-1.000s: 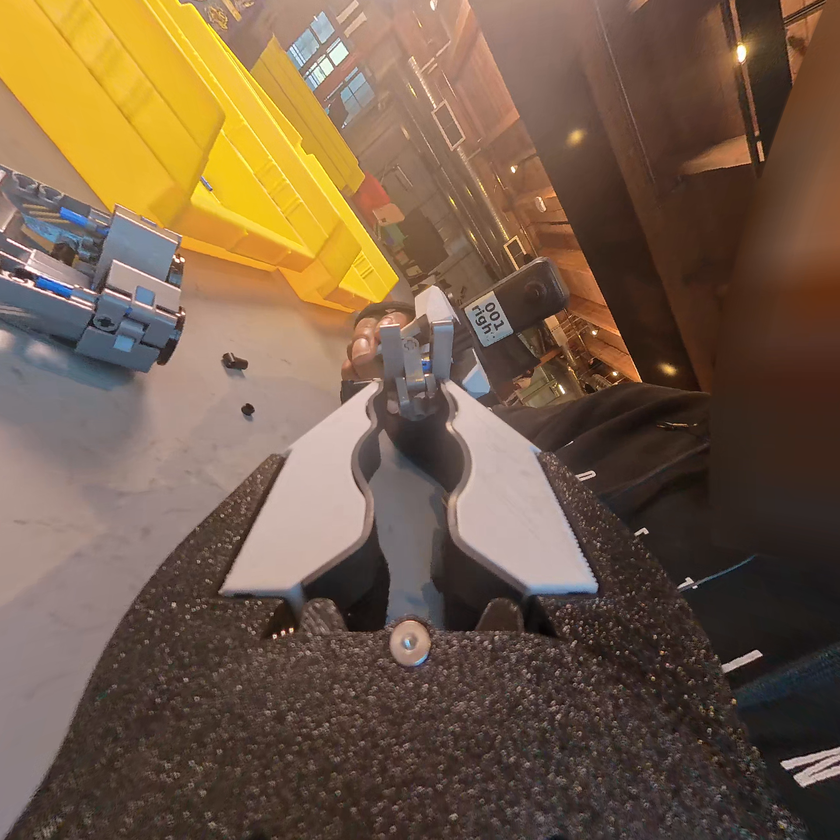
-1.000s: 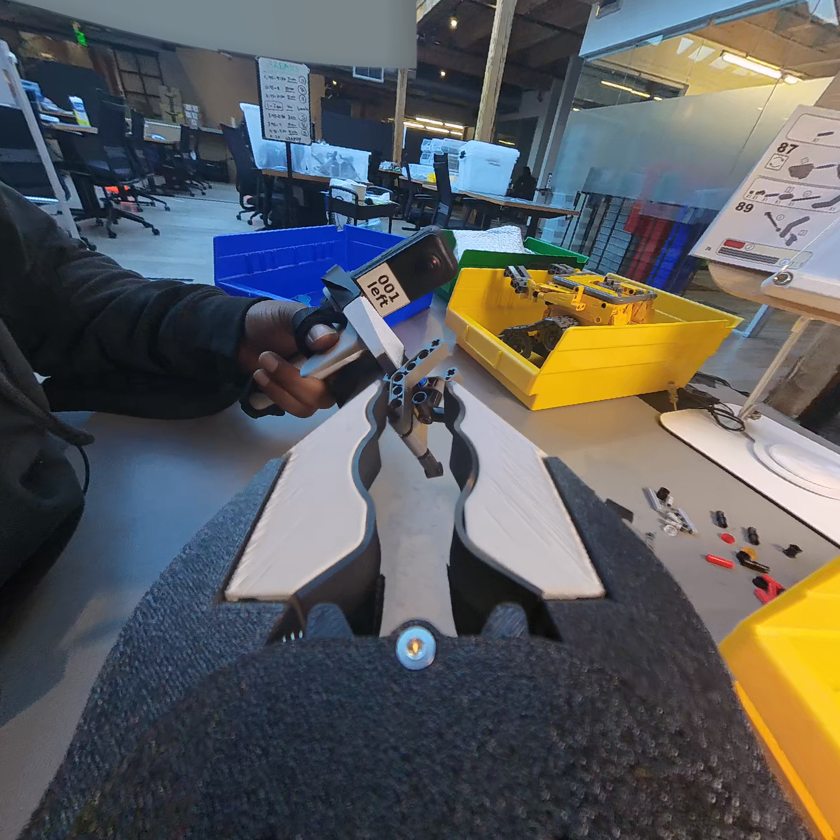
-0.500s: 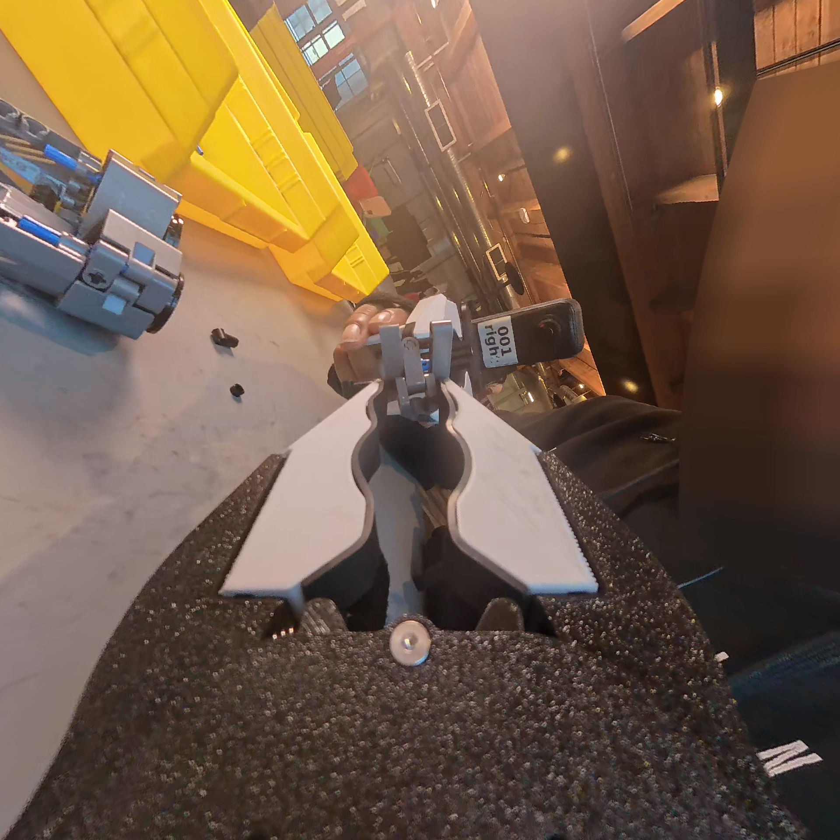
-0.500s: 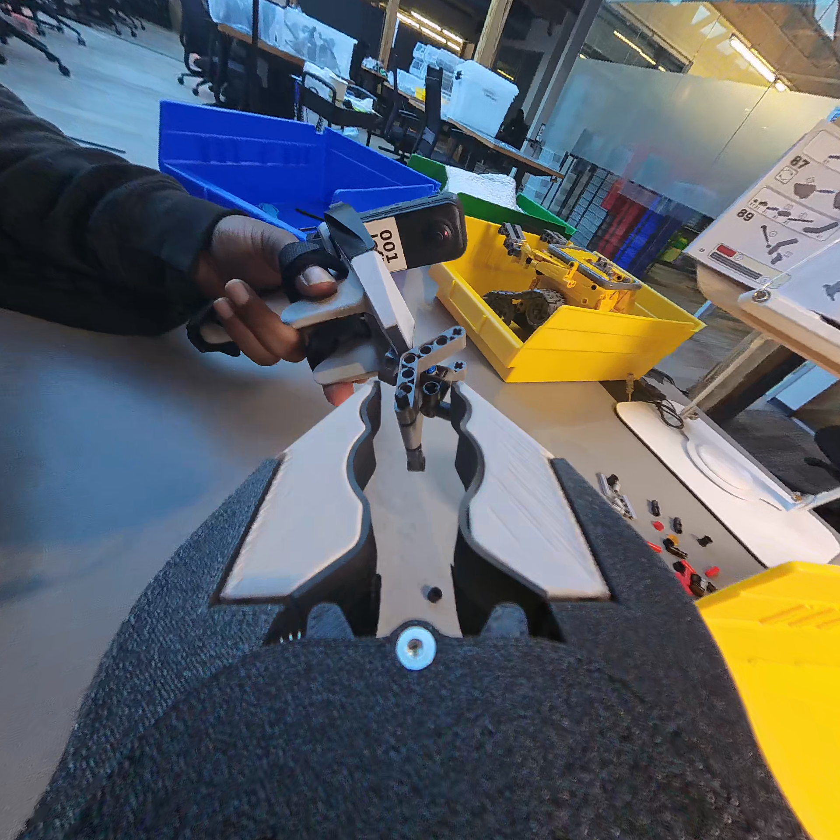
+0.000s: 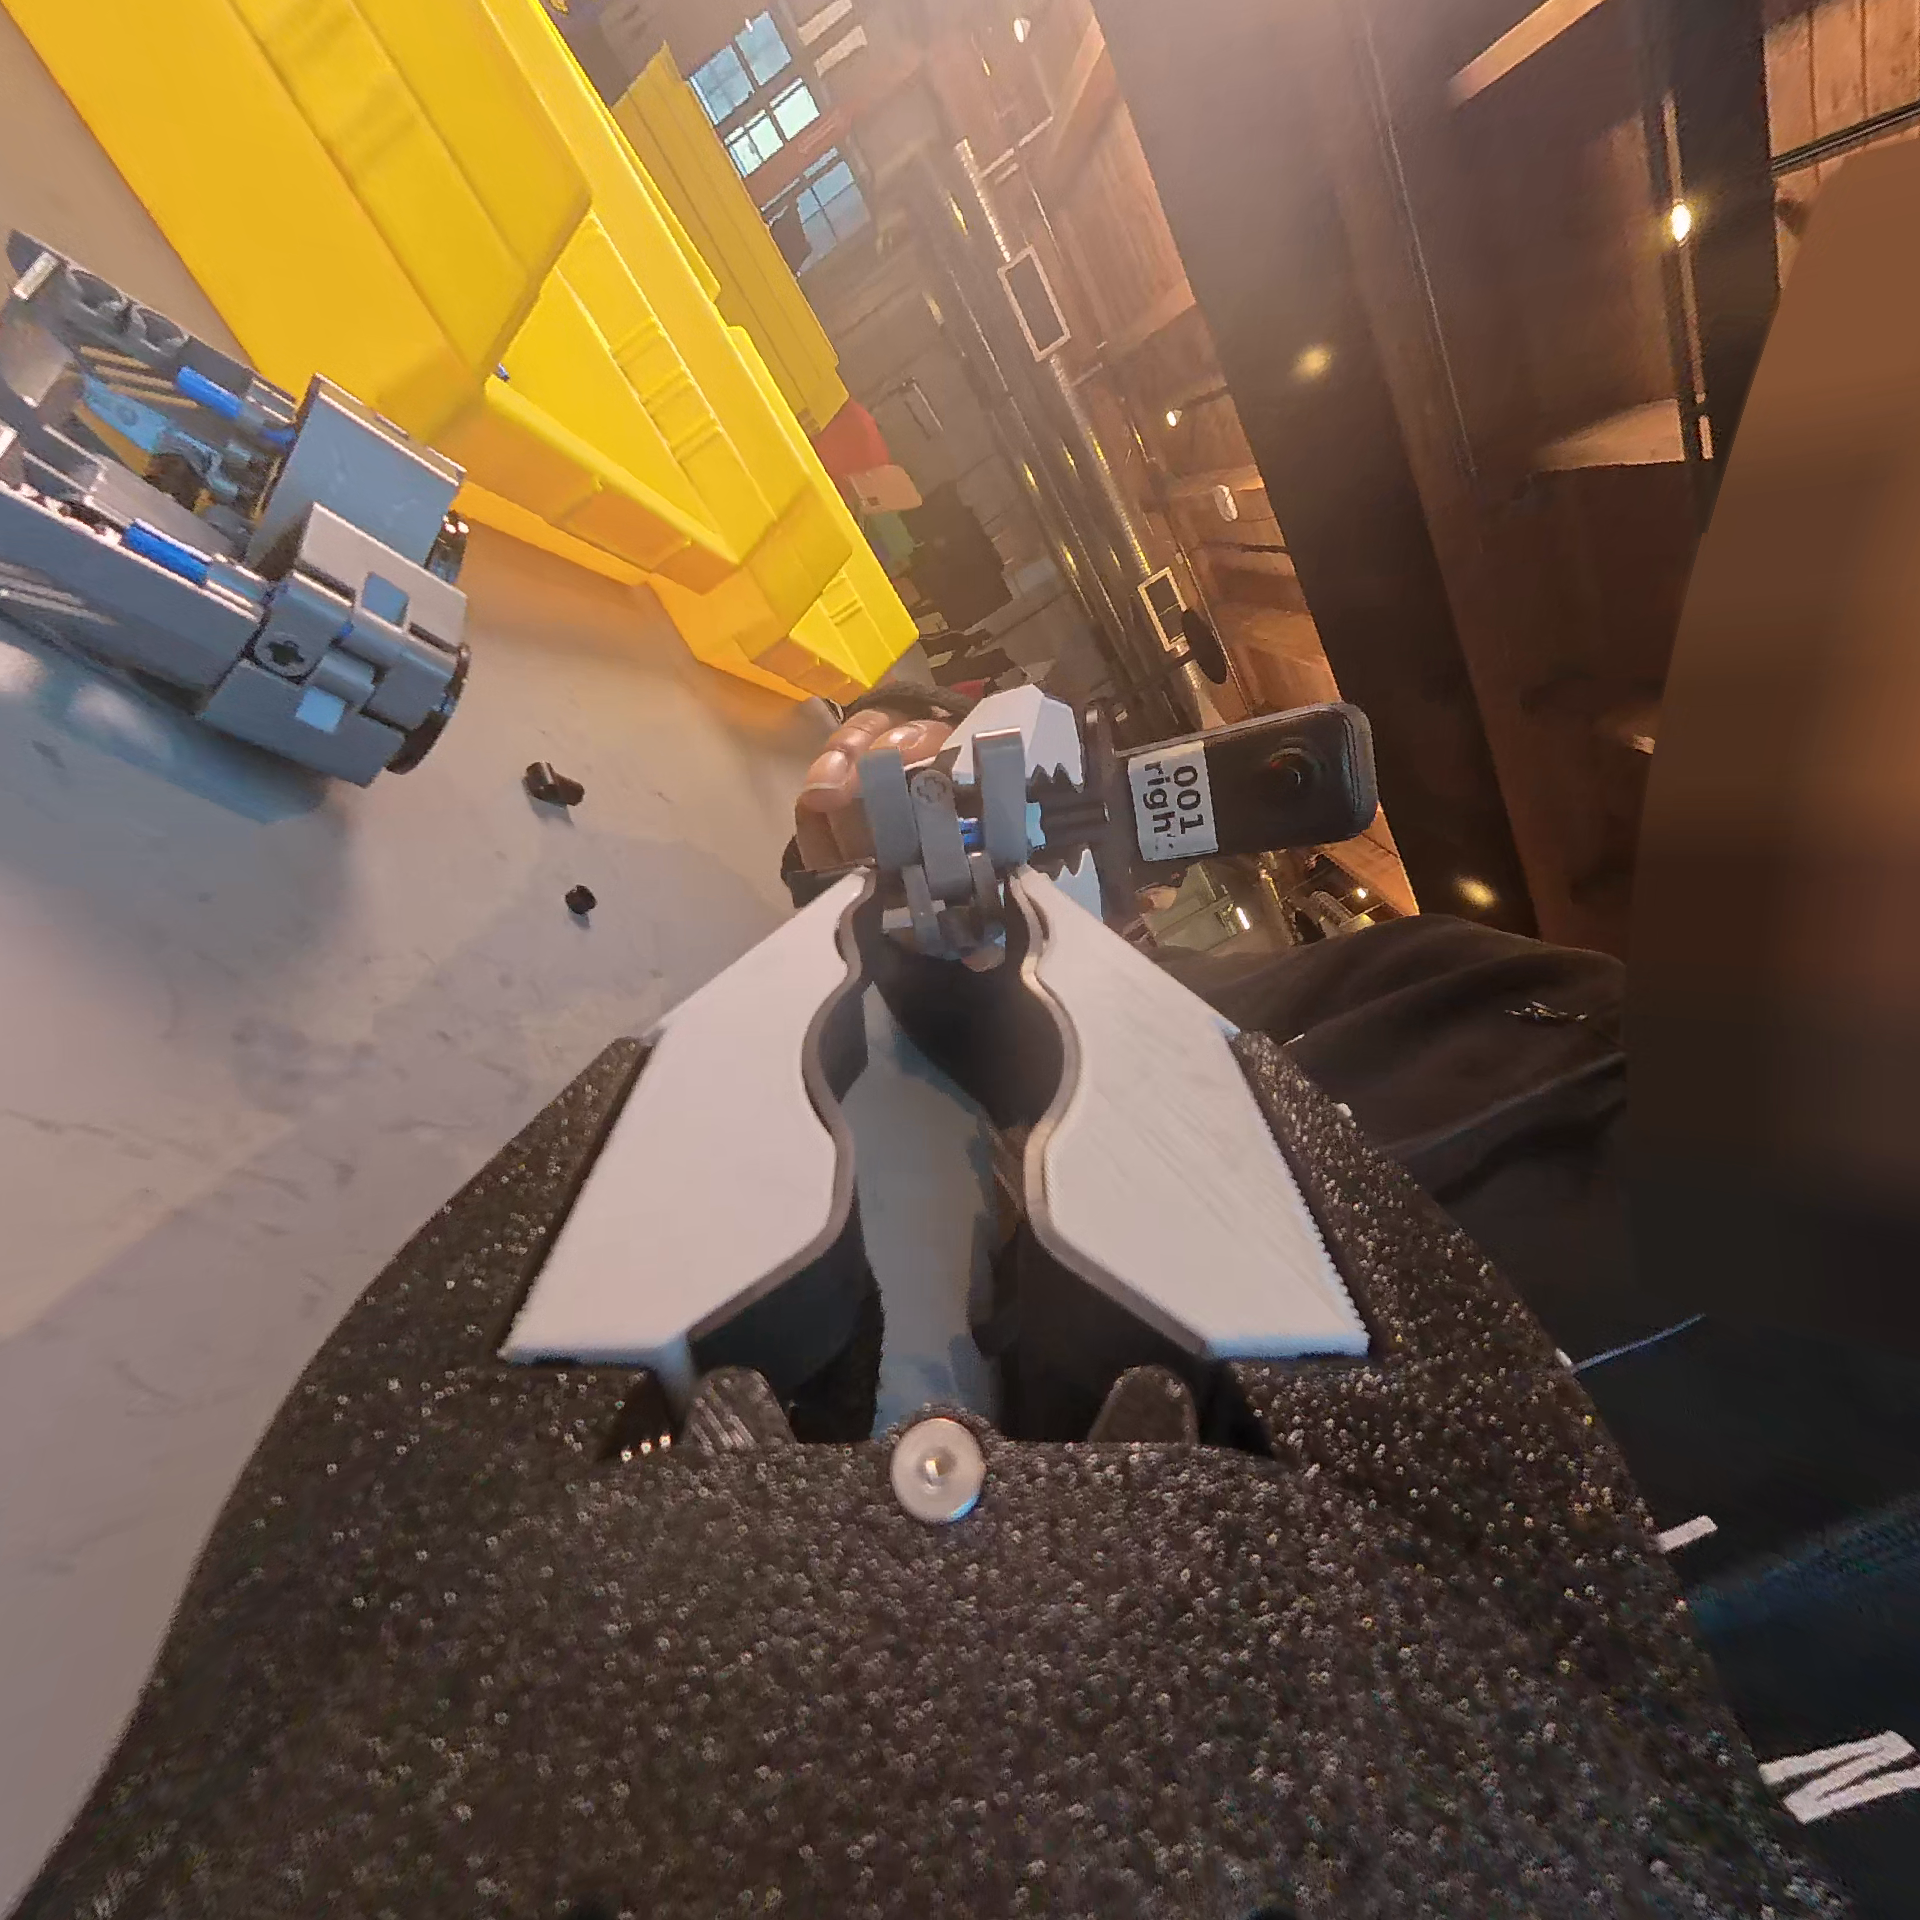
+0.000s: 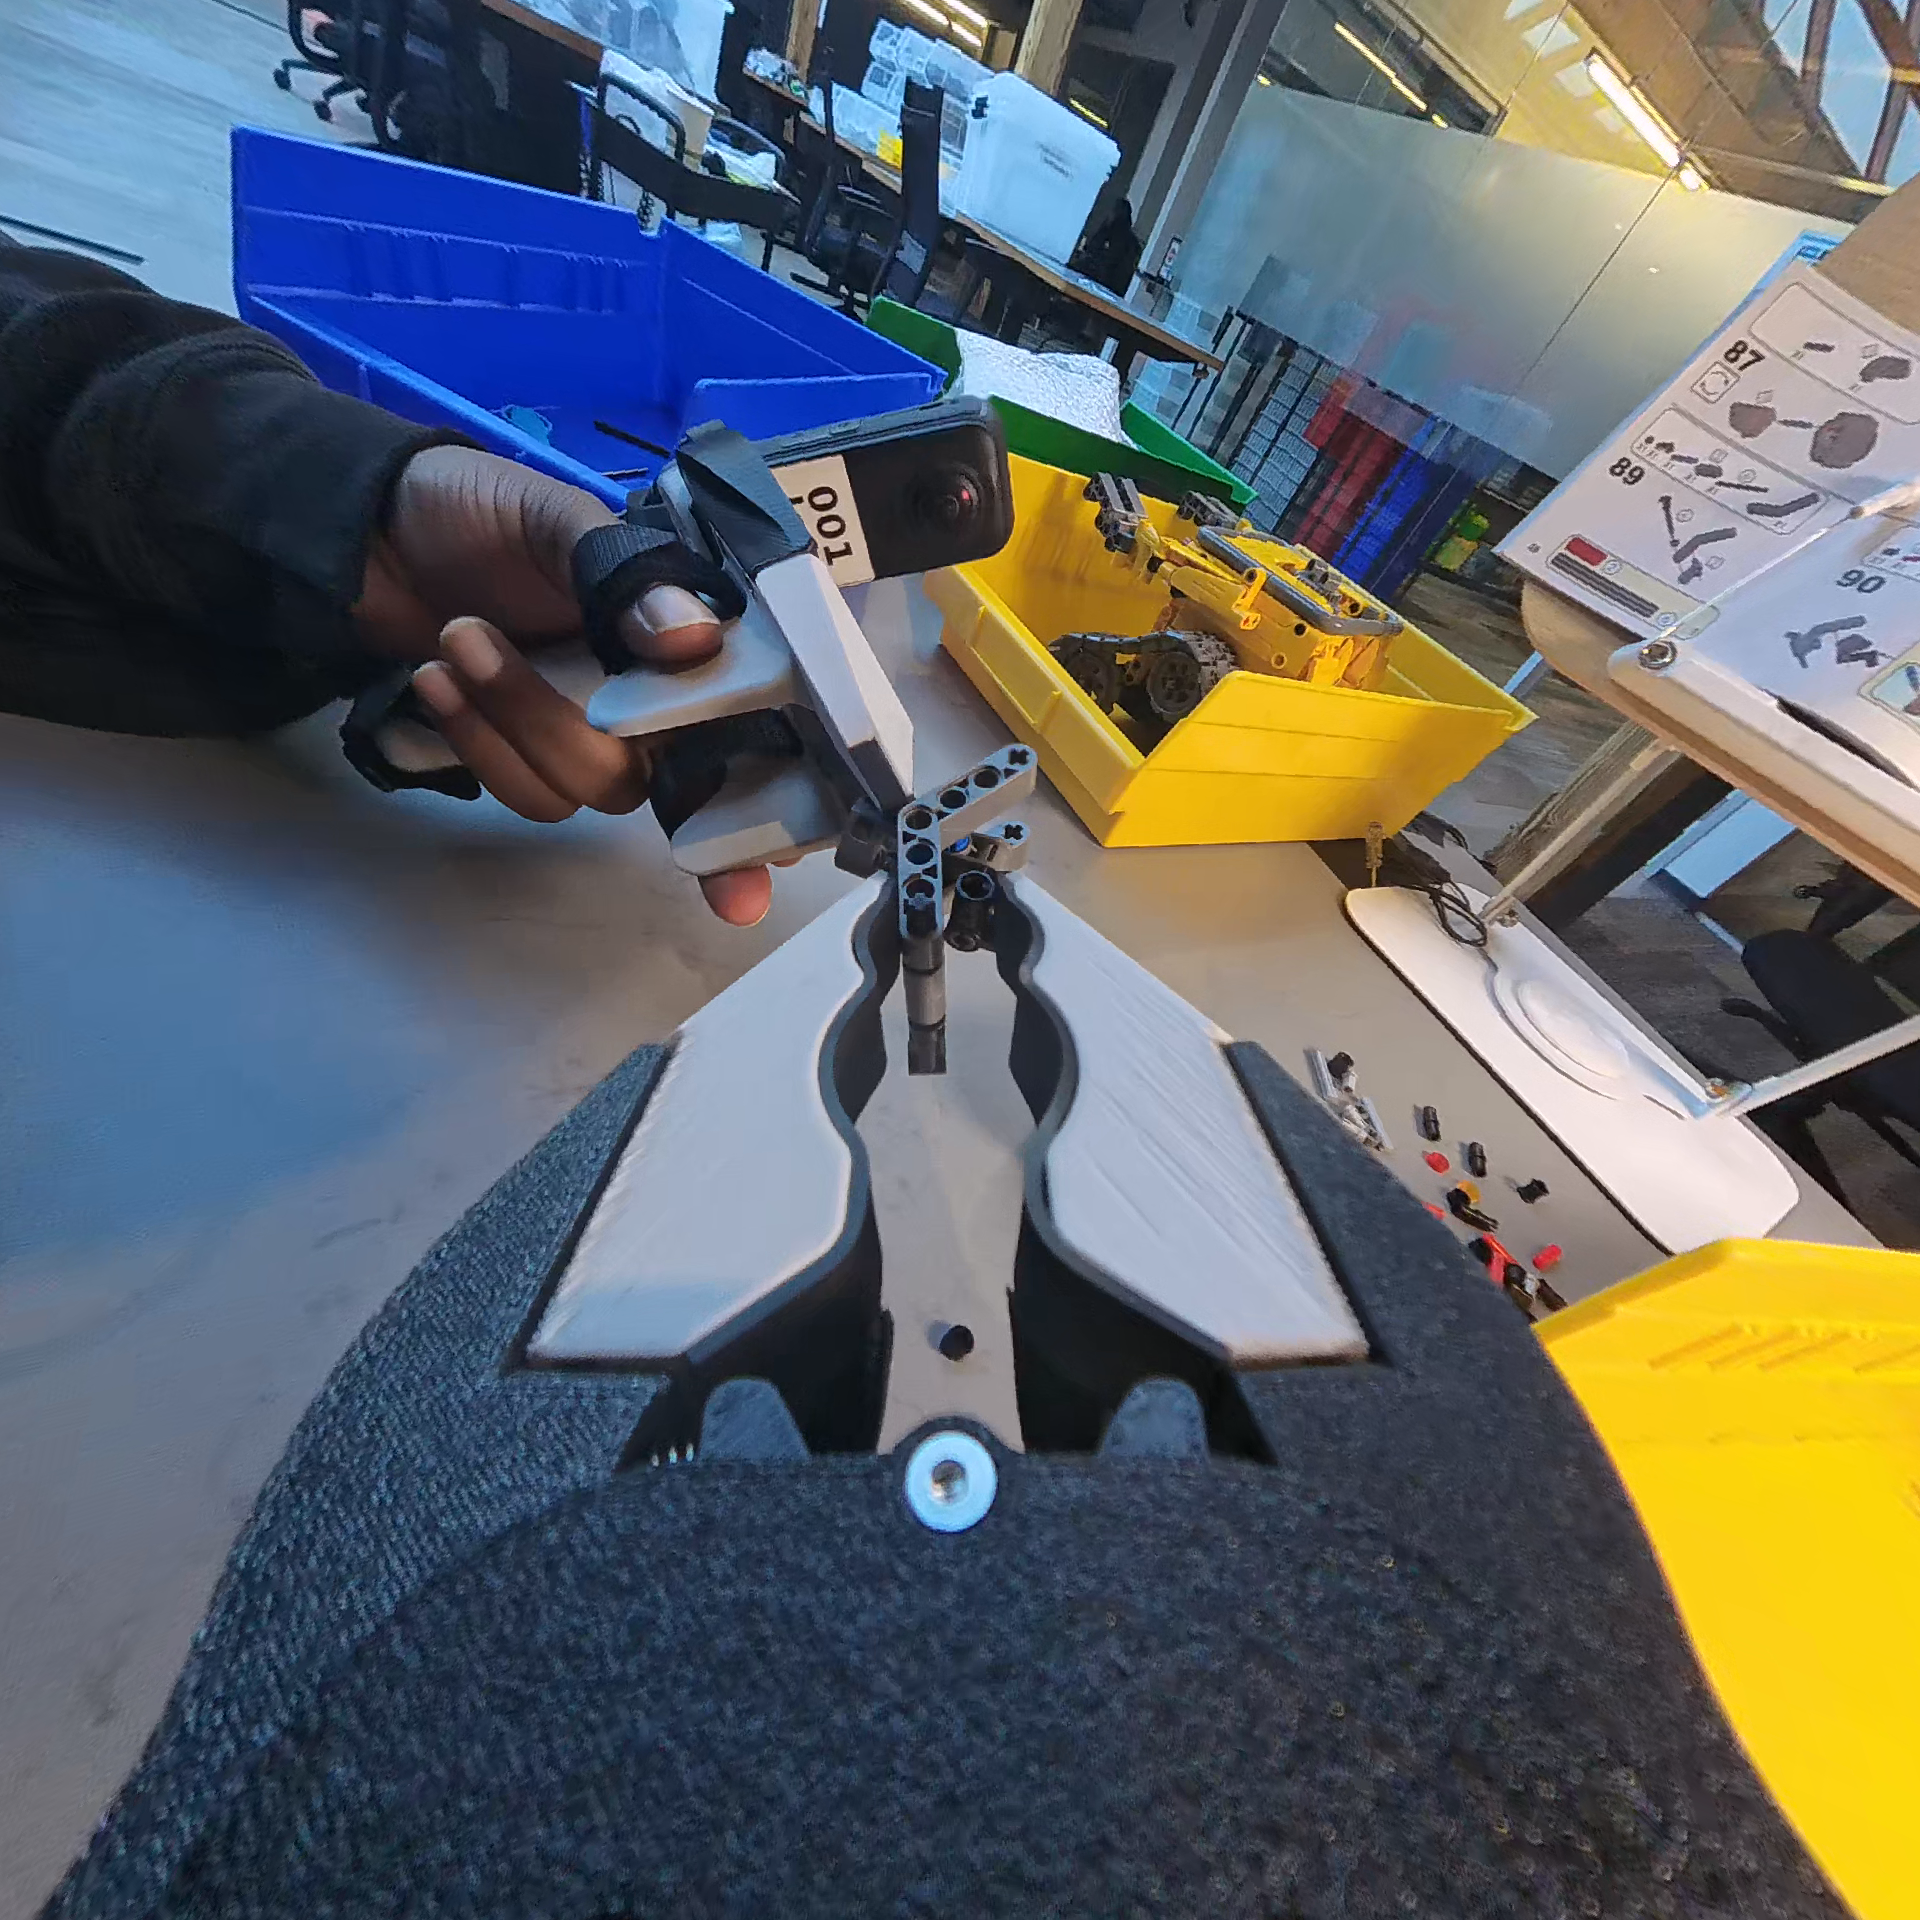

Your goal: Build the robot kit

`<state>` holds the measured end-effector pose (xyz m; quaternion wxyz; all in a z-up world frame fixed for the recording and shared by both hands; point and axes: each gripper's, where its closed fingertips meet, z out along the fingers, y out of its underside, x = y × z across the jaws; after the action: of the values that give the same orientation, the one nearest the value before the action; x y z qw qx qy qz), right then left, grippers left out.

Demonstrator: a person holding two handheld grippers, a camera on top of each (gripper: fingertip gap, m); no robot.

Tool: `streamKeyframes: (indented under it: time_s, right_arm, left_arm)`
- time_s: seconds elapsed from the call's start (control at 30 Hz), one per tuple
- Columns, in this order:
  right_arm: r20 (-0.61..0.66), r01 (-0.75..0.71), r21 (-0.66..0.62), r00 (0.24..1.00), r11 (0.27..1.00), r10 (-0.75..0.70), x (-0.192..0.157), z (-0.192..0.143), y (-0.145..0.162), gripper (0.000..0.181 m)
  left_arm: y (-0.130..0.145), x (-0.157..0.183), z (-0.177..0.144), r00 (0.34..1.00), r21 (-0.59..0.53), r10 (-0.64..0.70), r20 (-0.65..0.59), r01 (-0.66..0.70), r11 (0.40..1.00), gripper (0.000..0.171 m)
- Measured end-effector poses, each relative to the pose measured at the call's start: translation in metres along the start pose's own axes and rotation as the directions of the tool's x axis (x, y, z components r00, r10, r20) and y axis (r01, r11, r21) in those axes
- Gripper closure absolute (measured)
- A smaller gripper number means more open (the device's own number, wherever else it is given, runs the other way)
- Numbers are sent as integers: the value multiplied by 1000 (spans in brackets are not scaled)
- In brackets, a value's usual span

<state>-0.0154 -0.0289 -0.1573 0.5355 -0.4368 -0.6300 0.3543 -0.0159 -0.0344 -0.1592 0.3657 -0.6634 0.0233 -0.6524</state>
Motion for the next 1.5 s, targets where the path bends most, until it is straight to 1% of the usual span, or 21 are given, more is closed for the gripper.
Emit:
streamKeyframes:
  time_s: [0.23,0.3,0.37,0.57,0.67,0.77,0.83,0.9,1.0,1.1,1.2,1.3,1.37,1.43,1.47,1.5]
  right_arm:
    - [-29,-7,-16,1000,1000,7,6,-1,2,165]
    - [-30,0,-19,1000,1000,-1,5,0,3,165]
    - [-31,4,-19,1000,1000,-4,5,0,3,165]
    - [-25,-12,1,1000,1000,12,4,-1,0,165]
    - [-14,-42,7,999,999,42,4,0,1,165]
    - [10,-109,0,994,994,109,4,1,5,165]
    - [43,-176,-24,983,984,177,3,3,12,164]
    - [72,-220,-51,972,974,223,0,5,19,161]
    - [96,-250,-73,962,966,256,-4,6,22,159]
    - [85,-260,-90,960,961,267,-4,7,22,159]
    - [66,-279,-124,955,952,288,-3,10,29,160]
    - [66,-333,-141,937,932,344,-3,11,32,164]
    - [66,-368,-138,923,919,379,-3,12,32,165]
    - [71,-414,-135,902,900,425,-4,12,31,171]
    - [69,-436,-136,892,890,448,-3,13,32,172]
    - [70,-446,-131,887,885,457,-3,12,32,173]
  left_arm:
    - [2,-6,0,984,-47,151,98,-147,988,145]
    - [3,-6,1,982,-53,161,98,-156,986,147]
    - [4,-4,1,982,-55,167,88,-163,985,154]
    - [4,-1,1,982,-61,170,83,-166,984,154]
    - [4,-1,1,984,-59,158,82,-154,986,154]
    - [4,-4,0,977,-70,183,109,-176,982,154]
    - [6,-10,-1,960,-101,230,163,-215,971,154]
    - [8,-17,-3,927,-150,300,225,-271,951,154]
    - [12,-26,-4,876,-222,383,293,-328,918,154]
    - [14,-30,-4,852,-252,416,318,-347,904,154]
    - [16,-36,-4,769,-326,523,368,-420,847,154]
    - [14,-39,-6,648,-402,645,405,-508,762,154]
    - [13,-40,-7,548,-460,726,414,-563,687,154]
    - [11,-41,-8,421,-526,804,421,-608,594,154]
    - [10,-41,-9,367,-553,832,416,-624,552,154]
    - [9,-40,-9,337,-565,845,414,-633,529,155]
